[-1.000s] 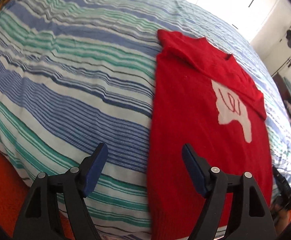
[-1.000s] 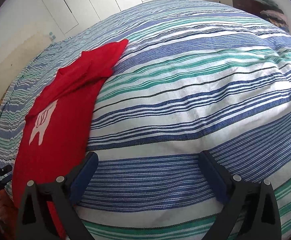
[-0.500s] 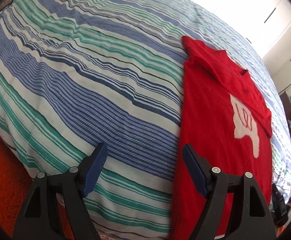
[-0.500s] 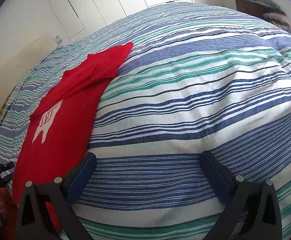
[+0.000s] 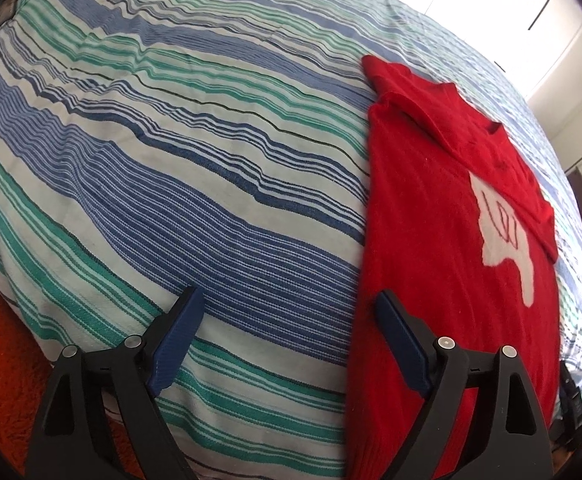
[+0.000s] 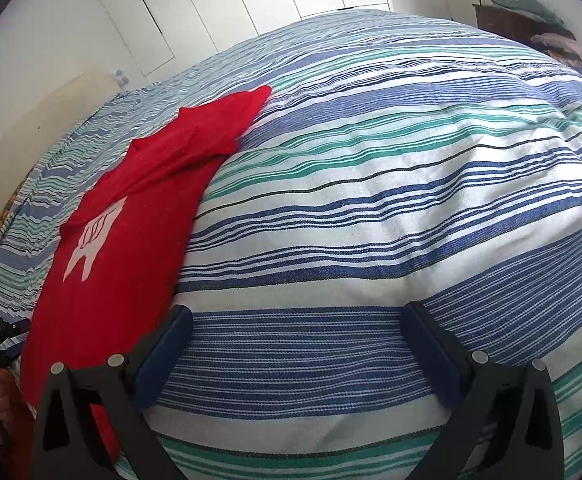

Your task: Fold small clothes

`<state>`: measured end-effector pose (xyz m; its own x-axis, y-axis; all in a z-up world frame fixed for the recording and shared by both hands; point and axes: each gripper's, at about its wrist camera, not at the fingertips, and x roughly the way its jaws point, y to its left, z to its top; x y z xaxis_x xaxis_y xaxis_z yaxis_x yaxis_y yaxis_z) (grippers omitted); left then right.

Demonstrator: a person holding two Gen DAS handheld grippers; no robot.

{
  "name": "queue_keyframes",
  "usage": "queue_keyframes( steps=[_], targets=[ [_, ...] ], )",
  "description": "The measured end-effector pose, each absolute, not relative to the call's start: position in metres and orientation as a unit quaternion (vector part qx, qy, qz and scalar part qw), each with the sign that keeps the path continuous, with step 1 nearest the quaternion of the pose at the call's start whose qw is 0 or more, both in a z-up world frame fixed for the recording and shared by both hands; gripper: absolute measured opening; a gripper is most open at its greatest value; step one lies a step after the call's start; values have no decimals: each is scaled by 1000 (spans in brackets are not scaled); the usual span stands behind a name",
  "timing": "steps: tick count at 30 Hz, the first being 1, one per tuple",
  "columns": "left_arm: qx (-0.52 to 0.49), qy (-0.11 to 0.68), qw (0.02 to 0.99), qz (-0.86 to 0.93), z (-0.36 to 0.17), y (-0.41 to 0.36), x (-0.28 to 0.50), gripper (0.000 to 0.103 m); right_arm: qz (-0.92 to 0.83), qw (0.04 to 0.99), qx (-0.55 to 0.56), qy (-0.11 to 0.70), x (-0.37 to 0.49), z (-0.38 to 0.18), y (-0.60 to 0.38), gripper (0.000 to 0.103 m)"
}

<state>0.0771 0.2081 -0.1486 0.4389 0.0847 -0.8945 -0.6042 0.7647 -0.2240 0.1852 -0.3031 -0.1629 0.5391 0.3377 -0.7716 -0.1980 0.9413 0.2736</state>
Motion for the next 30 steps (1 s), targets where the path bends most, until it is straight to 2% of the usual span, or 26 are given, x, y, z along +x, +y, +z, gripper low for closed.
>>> queue_keyframes(
  steps=[30],
  targets=[
    [-249,495,803,220,-153,203,86,96,154,876,68,452,185,-164,-300,103]
  ],
)
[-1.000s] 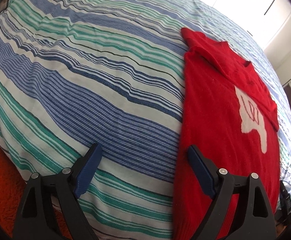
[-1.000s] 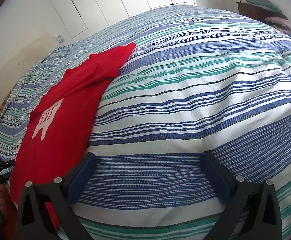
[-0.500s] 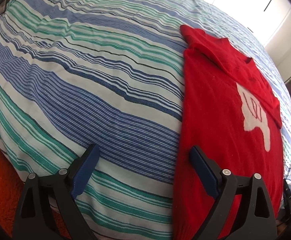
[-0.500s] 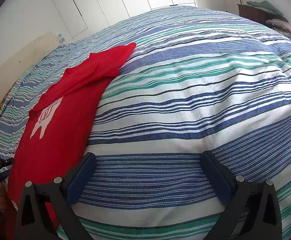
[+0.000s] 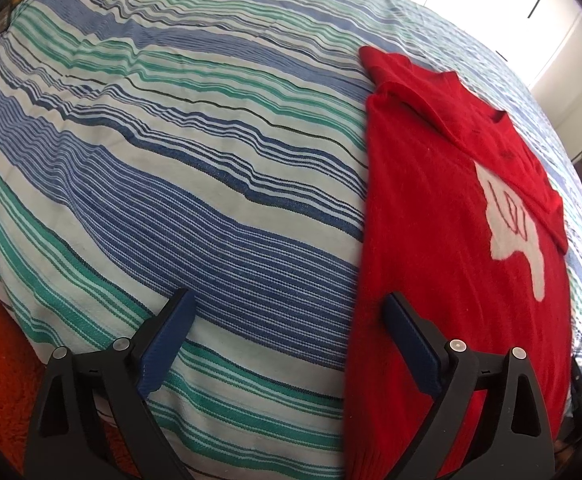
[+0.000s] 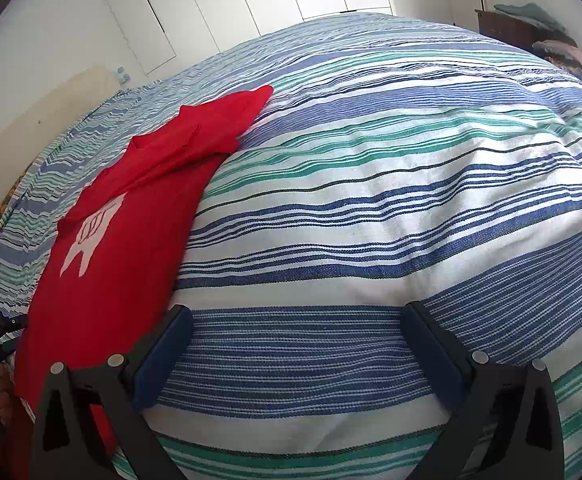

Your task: Fold small clothes

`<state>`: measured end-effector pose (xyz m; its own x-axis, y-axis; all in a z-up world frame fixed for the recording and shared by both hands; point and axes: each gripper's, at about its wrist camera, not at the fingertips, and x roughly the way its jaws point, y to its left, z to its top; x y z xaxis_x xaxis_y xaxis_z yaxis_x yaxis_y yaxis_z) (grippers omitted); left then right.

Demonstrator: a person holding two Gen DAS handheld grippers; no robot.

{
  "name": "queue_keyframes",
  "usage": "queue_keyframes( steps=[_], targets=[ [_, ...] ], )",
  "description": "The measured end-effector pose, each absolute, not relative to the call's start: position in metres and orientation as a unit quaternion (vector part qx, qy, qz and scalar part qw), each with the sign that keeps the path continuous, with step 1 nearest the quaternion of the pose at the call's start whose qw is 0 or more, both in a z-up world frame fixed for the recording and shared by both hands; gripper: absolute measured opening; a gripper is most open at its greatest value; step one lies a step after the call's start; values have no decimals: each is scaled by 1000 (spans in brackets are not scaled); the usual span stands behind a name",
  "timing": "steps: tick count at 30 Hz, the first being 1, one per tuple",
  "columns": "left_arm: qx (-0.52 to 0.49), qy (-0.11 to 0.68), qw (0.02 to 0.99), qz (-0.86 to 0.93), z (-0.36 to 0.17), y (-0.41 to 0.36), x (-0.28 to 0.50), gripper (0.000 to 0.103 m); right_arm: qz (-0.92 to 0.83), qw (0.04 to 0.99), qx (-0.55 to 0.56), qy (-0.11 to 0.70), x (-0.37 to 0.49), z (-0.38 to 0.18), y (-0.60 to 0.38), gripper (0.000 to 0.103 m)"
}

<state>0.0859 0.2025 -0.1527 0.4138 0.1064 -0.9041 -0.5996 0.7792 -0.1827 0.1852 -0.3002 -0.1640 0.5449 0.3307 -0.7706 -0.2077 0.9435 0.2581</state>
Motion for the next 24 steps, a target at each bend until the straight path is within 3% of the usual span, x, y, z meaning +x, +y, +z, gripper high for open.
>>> queue_keyframes(
  steps=[24],
  targets=[
    [-230,503,803,223,-155,198,88,98,154,878,63,450,187,-165,-301,103]
  ],
)
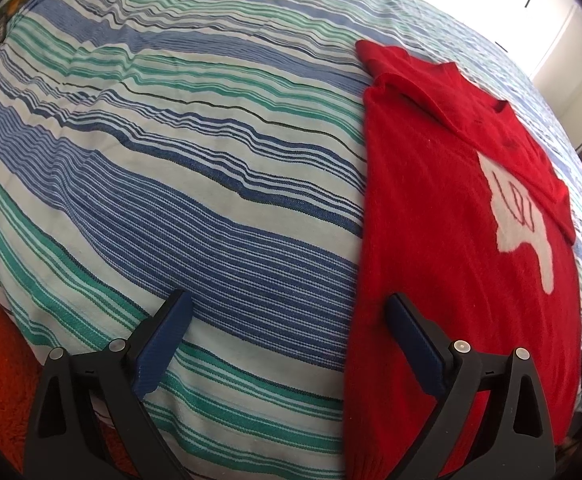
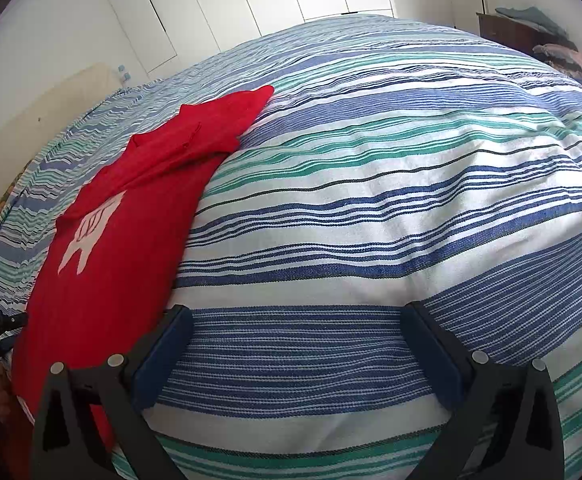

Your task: Fold small clothes

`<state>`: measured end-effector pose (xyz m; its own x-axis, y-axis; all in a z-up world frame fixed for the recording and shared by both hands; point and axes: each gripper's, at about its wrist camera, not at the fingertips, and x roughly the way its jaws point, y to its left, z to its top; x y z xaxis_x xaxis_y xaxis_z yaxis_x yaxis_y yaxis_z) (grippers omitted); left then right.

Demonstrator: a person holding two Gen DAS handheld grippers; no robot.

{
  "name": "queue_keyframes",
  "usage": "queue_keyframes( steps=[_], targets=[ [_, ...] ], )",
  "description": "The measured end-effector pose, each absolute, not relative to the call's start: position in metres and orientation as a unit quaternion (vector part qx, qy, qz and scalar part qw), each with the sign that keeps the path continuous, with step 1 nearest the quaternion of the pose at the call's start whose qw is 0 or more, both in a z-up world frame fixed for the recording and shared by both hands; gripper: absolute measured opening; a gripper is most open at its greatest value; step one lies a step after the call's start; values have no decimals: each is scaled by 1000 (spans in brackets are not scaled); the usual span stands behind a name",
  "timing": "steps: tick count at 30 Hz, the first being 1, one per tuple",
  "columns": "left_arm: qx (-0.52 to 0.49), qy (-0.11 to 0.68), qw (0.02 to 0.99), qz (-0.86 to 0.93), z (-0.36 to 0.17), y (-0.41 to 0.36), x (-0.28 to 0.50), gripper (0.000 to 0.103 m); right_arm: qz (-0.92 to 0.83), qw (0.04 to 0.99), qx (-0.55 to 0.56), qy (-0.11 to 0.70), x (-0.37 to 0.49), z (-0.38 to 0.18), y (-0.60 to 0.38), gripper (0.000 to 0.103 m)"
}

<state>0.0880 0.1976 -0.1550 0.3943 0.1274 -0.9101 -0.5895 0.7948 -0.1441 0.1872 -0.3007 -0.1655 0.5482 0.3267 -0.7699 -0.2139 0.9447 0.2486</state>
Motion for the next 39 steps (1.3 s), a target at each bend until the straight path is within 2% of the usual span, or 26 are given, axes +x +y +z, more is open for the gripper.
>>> queue_keyframes(
  steps=[5,8,12,13,15,17,19,21,23,25,26,27,32,39],
  targets=[
    [-265,484,809,202,-130,208,70,96,157,872,49,461,191,-162,-298,103],
    [-293,459,825,152,-105,210,46,96,148,865,58,476,194,-140,-304,102],
    [-305,502,808,46,-105,186,27,93,218,835,126,489,179,-101,-308,102],
    [-296,522,800,31,-109,176,26,91,244,817,132,506,174,-97,-303,102],
    [-260,562,785,12,-116,154,32,78,296,767,142,552,161,-98,-289,102],
    [-235,582,779,2,-123,139,38,73,326,731,144,581,149,-104,-277,100],
    [-237,595,768,-4,-130,131,42,59,331,715,134,601,143,-116,-269,99],
    [-243,615,750,-2,-140,129,45,21,325,706,127,616,143,-128,-264,90],
    [-239,626,743,1,-144,129,47,5,324,700,137,622,146,-136,-261,83],
    [-253,619,743,0,-138,134,44,3,336,692,144,623,148,-142,-257,63],
    [-264,611,746,-1,-132,137,41,3,330,694,131,626,147,-144,-255,23],
    [-278,604,747,-2,-126,141,39,3,317,704,114,625,145,-141,-257,6],
    [-359,528,769,-25,-81,171,62,2,326,741,121,575,152,-101,-268,5],
    [-387,467,795,4,-60,221,200,3,305,793,138,509,247,-72,-239,5]
  ],
)
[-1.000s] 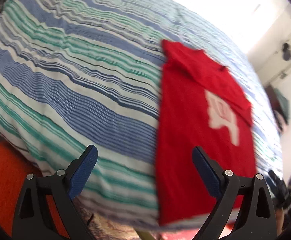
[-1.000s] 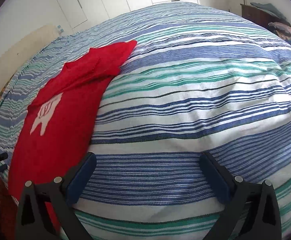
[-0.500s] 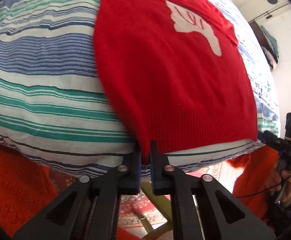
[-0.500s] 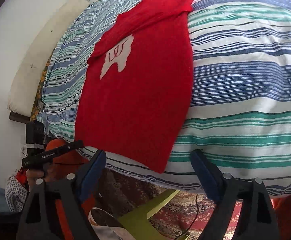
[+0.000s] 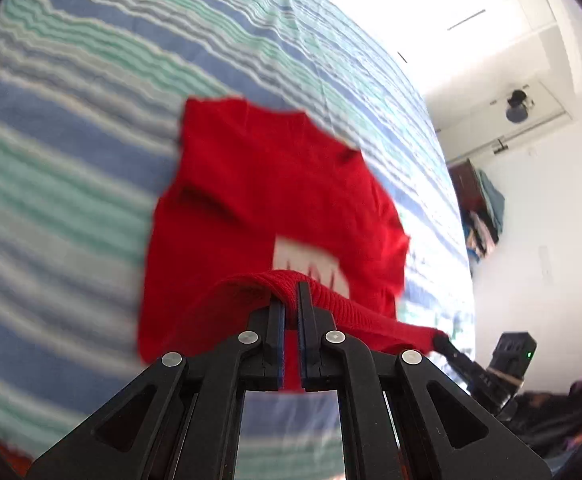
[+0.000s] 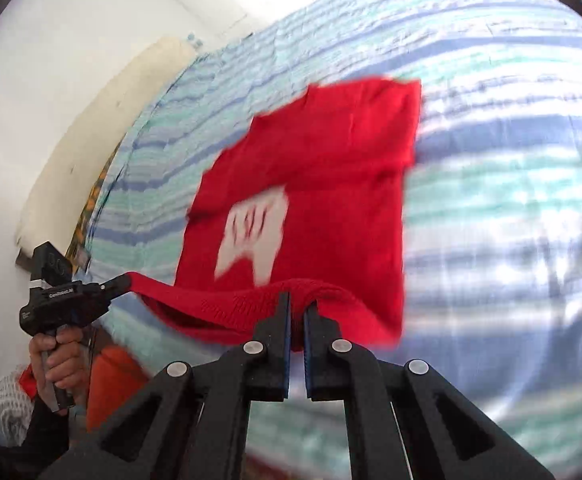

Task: Fold small clothes
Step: 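Grasp the hem with the left gripper while the right gripper grasps the hem, fold toward the collar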

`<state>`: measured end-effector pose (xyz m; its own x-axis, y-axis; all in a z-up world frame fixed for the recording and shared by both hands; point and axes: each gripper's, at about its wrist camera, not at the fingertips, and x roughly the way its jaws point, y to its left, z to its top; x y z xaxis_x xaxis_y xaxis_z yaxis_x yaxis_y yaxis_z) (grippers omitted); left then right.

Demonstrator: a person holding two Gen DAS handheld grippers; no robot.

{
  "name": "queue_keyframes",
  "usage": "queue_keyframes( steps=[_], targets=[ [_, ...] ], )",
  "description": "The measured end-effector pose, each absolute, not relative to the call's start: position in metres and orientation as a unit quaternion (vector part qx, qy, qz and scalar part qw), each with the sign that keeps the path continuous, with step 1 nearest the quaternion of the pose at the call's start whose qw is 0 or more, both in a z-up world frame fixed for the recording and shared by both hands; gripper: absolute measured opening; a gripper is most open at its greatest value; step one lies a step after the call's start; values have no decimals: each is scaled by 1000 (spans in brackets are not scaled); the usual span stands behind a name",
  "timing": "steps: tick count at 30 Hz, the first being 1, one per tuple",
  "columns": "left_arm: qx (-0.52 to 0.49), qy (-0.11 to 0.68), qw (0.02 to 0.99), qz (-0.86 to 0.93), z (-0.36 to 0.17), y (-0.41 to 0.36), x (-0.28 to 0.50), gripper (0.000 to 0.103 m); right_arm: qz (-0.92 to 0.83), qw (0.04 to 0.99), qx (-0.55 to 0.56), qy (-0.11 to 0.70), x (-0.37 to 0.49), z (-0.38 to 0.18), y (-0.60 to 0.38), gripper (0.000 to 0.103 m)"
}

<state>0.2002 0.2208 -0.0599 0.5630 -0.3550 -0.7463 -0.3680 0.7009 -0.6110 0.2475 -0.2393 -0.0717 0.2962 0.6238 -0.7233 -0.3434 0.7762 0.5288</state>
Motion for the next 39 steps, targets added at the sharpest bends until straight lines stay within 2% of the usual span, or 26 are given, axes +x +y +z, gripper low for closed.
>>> queue_keyframes(
  steps=[6,10,12,13,15,16,17,21,22,24,25,26,28,29,30,31,33,34,35,36,37,39],
  targets=[
    [-361,482,795,69,-90,247,324,3,267,806,168,502,375,-85,-194,5],
    [-351,488,794,97,-106,260,372,4,251,814,155,500,445,-98,-165,5],
    [-344,492,790,124,-113,269,390,14,247,813,164,501,469,-107,-156,8],
    [-346,494,785,144,-116,276,395,18,244,812,166,504,480,-113,-153,12],
    [-359,488,778,163,-117,292,388,43,227,815,165,506,492,-117,-154,50],
    [-360,481,781,170,-117,297,383,46,229,817,175,499,493,-115,-158,55],
    [-350,475,787,178,-113,300,375,49,235,820,182,489,491,-110,-163,55],
    [-279,478,822,134,-99,274,345,50,305,815,157,467,460,-86,-164,55],
    [-263,475,834,97,-94,255,330,54,336,804,142,469,447,-83,-155,55],
    [-227,476,849,26,-96,220,306,71,399,775,96,481,413,-86,-141,55],
    [-195,486,852,10,-102,204,297,73,410,767,66,488,398,-93,-138,55],
    [-151,506,849,8,-114,189,291,73,410,763,31,498,384,-104,-136,55],
    [-94,555,825,49,-147,185,286,64,363,766,-38,530,370,-138,-144,53],
    [-110,559,819,62,-151,194,281,51,336,768,-45,544,369,-151,-156,45],
    [-140,552,820,65,-147,203,274,49,327,774,-23,541,367,-151,-170,35],
    [-177,539,821,66,-139,211,266,51,317,782,-9,537,365,-141,-178,35],
    [-225,505,831,64,-119,219,244,81,310,805,-16,506,353,-111,-179,37],
    [-229,486,840,70,-112,220,233,87,324,811,-16,487,346,-97,-176,39],
    [-223,477,847,75,-109,219,224,92,339,812,-12,474,342,-88,-173,46],
    [-214,481,846,79,-111,220,221,92,352,812,-4,466,339,-85,-169,54],
    [-207,493,841,86,-117,221,220,91,358,809,2,466,337,-87,-166,57],
    [-213,520,820,112,-130,232,219,80,349,801,2,487,339,-114,-161,57]
  ],
)
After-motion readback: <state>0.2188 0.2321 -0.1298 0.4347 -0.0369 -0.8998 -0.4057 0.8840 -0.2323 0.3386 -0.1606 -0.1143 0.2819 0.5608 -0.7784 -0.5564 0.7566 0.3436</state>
